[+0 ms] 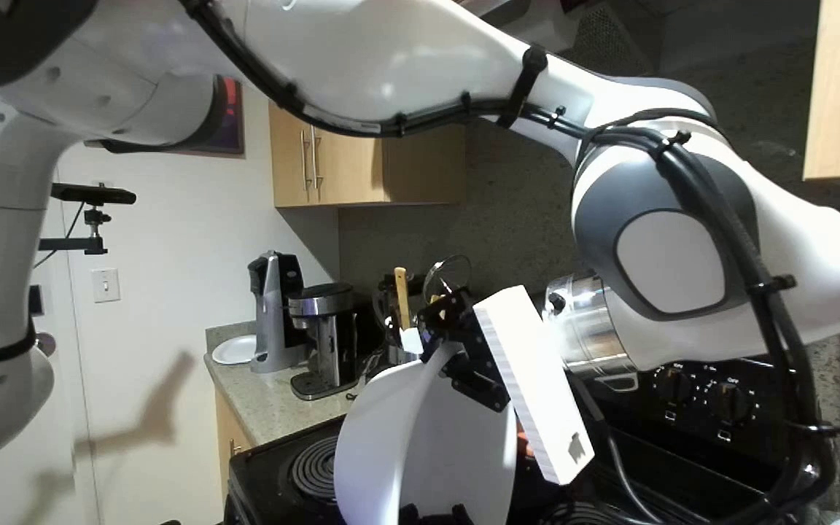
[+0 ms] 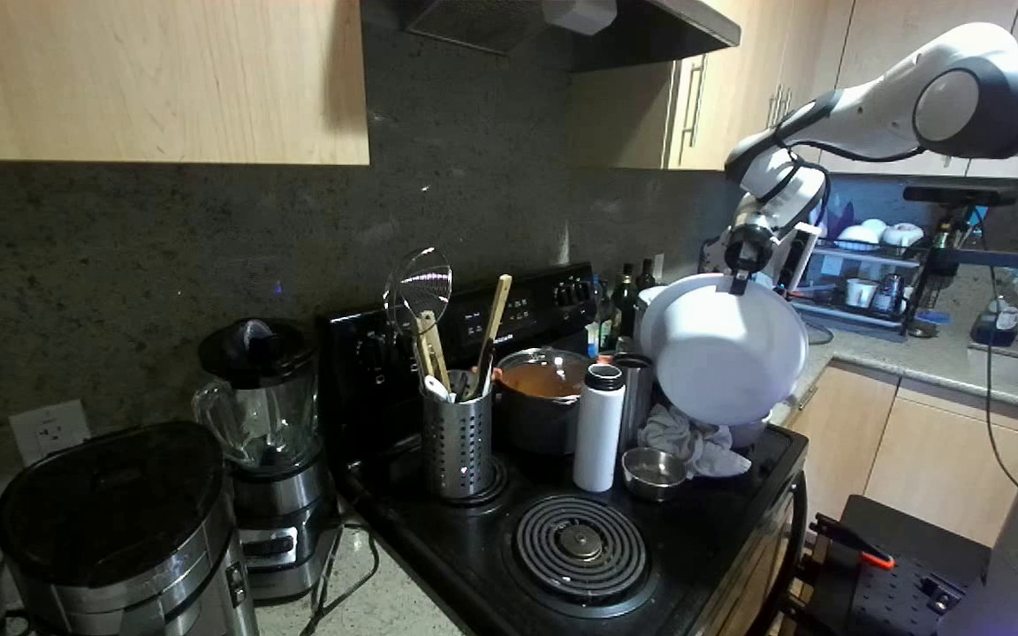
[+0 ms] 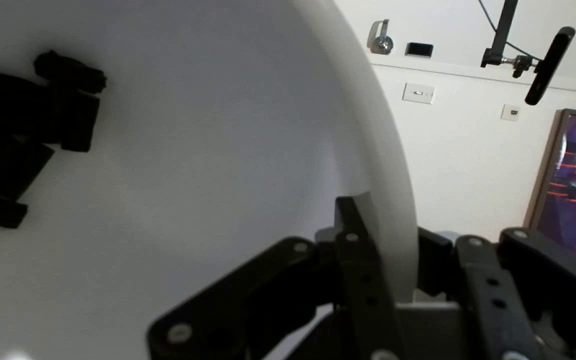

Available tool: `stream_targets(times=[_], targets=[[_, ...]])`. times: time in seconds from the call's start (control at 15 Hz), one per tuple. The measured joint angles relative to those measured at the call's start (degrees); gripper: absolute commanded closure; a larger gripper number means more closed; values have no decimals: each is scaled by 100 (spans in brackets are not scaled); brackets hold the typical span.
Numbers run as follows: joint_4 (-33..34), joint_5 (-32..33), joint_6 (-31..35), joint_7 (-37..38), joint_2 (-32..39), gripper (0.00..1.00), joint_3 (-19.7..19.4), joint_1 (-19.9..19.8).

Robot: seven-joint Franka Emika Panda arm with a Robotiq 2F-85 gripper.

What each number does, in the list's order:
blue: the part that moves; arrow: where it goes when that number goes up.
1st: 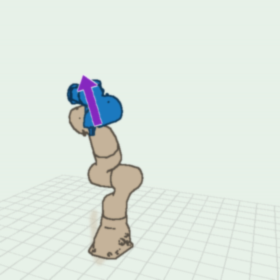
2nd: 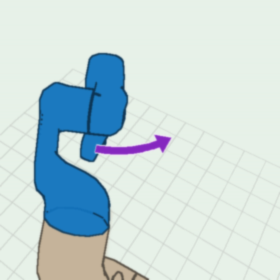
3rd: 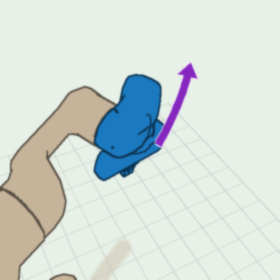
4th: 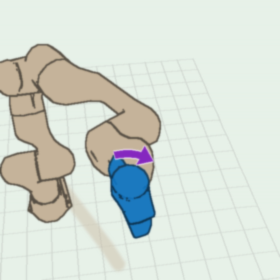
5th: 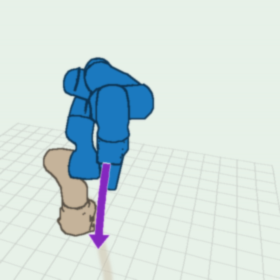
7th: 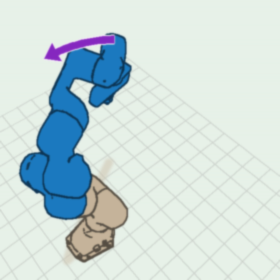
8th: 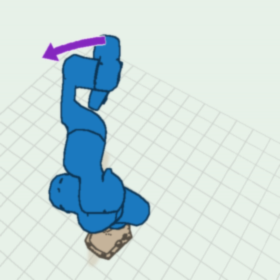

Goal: Pick up the white dish from the stove, pour some some of its contents in the bowl and put the back on the stove.

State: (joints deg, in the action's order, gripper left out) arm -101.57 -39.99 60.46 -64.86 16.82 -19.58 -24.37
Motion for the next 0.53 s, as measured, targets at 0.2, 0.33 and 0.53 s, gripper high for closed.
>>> stream_targets(times=[0.2, 0.33, 0.53], targets=[[89, -3, -173, 0, 25, 98, 31, -14], [143, -12, -313, 0, 42, 98, 42, -38], [206, -66, -531, 0, 69, 98, 51, -100]])
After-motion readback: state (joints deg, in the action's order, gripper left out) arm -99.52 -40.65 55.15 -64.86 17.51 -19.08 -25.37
